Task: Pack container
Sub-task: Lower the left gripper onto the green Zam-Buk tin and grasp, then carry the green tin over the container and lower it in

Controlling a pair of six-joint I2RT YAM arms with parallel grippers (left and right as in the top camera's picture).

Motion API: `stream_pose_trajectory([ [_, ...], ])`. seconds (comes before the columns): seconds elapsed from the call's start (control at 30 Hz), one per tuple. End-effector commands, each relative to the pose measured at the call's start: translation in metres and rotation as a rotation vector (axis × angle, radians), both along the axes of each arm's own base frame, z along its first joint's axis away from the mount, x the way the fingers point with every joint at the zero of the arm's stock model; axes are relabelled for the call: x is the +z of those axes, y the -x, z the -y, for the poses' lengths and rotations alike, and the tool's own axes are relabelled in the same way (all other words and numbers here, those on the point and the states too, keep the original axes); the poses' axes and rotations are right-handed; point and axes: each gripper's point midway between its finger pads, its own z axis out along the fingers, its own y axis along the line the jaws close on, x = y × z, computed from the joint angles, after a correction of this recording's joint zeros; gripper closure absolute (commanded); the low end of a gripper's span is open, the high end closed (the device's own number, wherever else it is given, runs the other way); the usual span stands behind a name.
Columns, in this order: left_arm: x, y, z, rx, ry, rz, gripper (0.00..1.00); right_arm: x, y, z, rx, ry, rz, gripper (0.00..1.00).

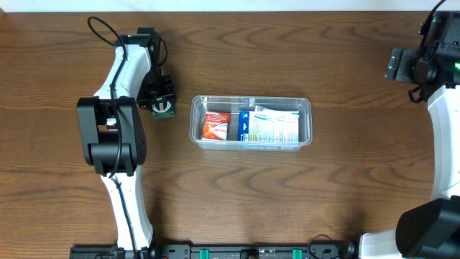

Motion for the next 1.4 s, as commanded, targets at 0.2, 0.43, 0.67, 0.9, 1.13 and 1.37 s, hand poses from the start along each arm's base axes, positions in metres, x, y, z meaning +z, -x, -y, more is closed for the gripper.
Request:
stream_pose_trajectory([
  [0.2,0.131,0.0,0.02,-0.007,0.126,0.242,0.48,-0.001,0.001,0.002,-0.015,-0.008,0.003,0.01],
  [0.43,0.197,0.036,0.068,-0.088,0.274,0.319,0.48,-0.001,0.001,0.002,-0.015,-0.008,0.003,0.01],
  [0.67,0.201,0.073,0.133,-0.272,0.294,0.264,0.47,-0.001,0.001,0.002,-0.015,-0.008,0.003,0.01],
  [0.9,0.163,0.089,0.163,-0.362,0.161,0.192,0.47,-0.001,0.001,0.002,-0.015,-0.008,0.003,0.01],
  [1.13,0.123,0.084,0.17,-0.346,0.054,0.156,0.47,-0.001,0.001,0.002,-0.015,-0.008,0.003,0.01],
  [1.37,0.07,0.079,0.162,-0.331,-0.034,0.09,0.47,-0.001,0.001,0.002,-0.015,-0.008,0.003,0.01],
])
